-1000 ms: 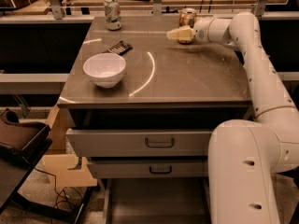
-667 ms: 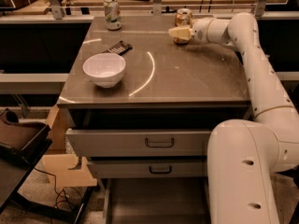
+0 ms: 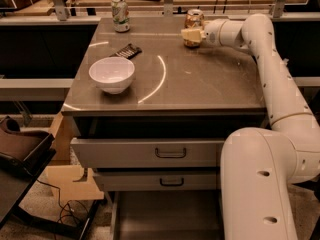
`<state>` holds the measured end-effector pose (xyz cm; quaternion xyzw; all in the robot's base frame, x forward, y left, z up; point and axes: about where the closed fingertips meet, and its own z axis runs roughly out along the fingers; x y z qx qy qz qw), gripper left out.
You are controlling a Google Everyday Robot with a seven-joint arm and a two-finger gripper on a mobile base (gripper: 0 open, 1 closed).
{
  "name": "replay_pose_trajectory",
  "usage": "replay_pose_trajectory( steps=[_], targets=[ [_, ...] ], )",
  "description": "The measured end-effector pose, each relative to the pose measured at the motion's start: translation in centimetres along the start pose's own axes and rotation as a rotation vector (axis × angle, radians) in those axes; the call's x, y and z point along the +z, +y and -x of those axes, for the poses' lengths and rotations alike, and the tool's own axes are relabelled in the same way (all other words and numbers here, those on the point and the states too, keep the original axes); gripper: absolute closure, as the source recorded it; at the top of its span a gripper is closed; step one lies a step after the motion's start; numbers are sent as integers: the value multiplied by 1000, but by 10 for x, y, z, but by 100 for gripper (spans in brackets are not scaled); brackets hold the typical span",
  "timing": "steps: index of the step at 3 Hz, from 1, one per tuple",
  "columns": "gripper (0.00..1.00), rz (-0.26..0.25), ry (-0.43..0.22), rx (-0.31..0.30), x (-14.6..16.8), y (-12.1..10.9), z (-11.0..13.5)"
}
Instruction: Place orange can into bottom drawer
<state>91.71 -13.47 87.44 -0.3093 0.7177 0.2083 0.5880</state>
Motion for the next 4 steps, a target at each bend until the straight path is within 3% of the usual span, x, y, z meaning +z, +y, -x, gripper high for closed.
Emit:
replay_pose_trajectory(
  steps=[1, 2, 3, 4],
  targets=[
    [100, 3, 7, 0, 1, 2, 0],
    [100, -4, 28, -6, -9, 2, 6],
    [100, -66, 61, -36, -46, -8, 32],
    [100, -93, 87, -45, -96, 5, 66]
  ],
)
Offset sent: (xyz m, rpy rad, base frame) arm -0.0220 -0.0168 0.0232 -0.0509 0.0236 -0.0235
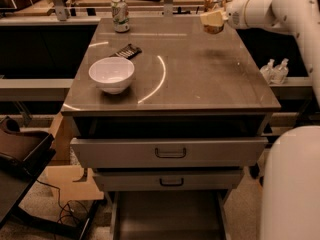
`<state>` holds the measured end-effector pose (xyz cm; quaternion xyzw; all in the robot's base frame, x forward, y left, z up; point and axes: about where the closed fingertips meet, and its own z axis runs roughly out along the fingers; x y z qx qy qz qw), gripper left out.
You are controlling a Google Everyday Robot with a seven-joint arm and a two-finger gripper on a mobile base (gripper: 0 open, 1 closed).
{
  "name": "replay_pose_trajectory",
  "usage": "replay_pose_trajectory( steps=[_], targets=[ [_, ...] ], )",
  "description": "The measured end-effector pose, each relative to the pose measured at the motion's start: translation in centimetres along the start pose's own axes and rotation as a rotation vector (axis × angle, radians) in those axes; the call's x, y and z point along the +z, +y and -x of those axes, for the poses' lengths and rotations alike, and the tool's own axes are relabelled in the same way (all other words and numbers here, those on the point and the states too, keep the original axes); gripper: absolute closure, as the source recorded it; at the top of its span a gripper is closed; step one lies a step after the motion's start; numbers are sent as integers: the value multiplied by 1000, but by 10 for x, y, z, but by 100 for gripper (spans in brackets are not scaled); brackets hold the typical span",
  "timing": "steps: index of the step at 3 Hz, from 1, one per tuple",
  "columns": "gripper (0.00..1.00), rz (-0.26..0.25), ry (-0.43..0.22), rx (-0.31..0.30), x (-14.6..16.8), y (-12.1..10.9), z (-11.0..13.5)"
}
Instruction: Place orange can into bottom drawer
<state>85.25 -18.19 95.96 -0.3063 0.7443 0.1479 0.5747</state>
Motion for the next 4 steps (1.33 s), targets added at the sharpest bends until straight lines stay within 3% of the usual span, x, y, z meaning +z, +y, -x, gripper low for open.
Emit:
replay_pose_trajectory(
  steps=[2, 3, 4],
  targets=[
    [100, -32, 17, -11, -134, 47, 38],
    [100, -14, 36, 14, -186, 80, 4],
    [100, 10, 54, 57, -231, 101, -45]
  ],
)
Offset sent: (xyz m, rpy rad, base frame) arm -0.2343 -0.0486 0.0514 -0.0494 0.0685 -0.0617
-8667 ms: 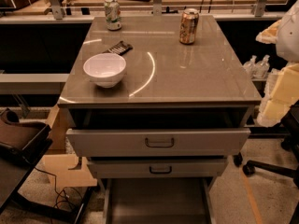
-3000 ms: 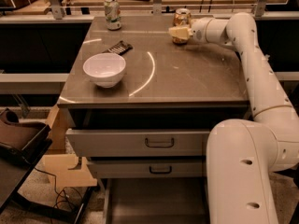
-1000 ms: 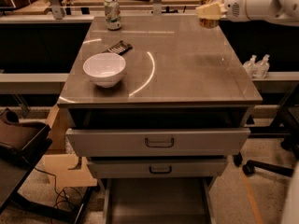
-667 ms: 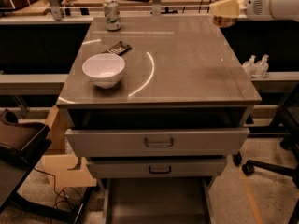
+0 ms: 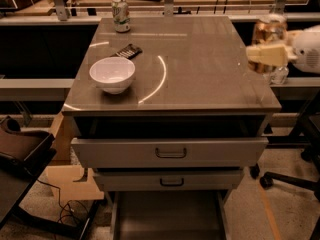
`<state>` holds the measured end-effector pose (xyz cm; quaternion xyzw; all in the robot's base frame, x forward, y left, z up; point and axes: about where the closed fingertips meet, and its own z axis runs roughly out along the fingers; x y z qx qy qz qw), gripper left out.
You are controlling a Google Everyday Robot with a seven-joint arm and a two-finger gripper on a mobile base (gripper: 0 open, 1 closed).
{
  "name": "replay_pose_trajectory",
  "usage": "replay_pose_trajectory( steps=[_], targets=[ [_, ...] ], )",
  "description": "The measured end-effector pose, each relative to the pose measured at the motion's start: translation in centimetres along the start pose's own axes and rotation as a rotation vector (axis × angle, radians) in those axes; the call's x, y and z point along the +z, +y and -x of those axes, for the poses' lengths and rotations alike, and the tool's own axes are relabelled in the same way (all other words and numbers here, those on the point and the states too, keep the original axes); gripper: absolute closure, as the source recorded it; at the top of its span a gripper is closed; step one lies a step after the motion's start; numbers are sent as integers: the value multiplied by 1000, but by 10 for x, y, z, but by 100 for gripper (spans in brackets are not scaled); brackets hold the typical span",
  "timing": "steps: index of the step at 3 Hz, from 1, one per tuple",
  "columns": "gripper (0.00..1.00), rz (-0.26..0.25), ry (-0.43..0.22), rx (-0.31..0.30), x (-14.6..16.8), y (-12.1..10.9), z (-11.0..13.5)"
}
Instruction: Place orange can into bottom drawer
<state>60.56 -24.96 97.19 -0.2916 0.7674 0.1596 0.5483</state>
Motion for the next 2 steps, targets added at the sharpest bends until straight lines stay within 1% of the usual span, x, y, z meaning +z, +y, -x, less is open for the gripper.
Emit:
replay_pose_trajectory(
  steps=[1, 2],
  targets=[
    [100, 12, 22, 61, -44, 10, -55],
    [100, 25, 18, 145, -82, 16, -115]
  ],
)
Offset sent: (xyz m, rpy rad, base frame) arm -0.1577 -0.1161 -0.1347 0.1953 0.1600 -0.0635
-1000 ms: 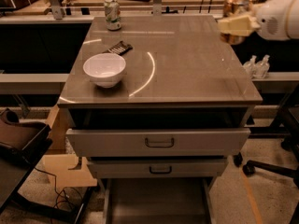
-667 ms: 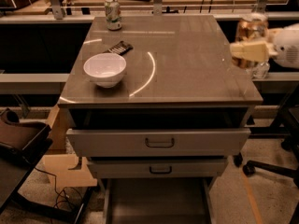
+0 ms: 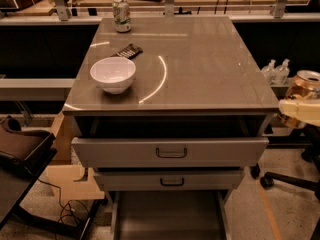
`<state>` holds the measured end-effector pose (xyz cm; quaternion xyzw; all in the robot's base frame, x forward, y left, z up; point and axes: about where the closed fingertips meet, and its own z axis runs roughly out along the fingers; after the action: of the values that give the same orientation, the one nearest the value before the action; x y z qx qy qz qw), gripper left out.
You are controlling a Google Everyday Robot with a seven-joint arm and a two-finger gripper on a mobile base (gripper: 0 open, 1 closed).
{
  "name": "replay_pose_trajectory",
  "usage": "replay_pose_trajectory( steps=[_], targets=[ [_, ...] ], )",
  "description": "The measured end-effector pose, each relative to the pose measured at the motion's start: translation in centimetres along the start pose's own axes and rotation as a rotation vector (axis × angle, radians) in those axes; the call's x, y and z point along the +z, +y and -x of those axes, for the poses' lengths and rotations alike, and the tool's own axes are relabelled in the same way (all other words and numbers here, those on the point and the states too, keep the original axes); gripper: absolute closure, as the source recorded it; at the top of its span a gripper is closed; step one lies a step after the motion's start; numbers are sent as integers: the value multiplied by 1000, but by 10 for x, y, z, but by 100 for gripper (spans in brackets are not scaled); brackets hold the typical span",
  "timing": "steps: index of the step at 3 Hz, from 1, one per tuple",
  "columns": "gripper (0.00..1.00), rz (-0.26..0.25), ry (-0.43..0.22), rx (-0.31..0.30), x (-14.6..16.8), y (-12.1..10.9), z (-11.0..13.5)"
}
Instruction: Place orange can into bottom drawer
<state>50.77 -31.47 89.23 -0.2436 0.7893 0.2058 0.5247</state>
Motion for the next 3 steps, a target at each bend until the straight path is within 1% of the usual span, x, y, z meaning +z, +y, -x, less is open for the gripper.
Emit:
replay_pose_trajectory(
  steps=[1, 2, 3],
  targets=[
    [100, 96, -28, 28, 4, -12, -54],
    [100, 93, -31, 18, 14, -11, -55],
    [100, 71, 24, -26, 19, -10, -96]
  ],
)
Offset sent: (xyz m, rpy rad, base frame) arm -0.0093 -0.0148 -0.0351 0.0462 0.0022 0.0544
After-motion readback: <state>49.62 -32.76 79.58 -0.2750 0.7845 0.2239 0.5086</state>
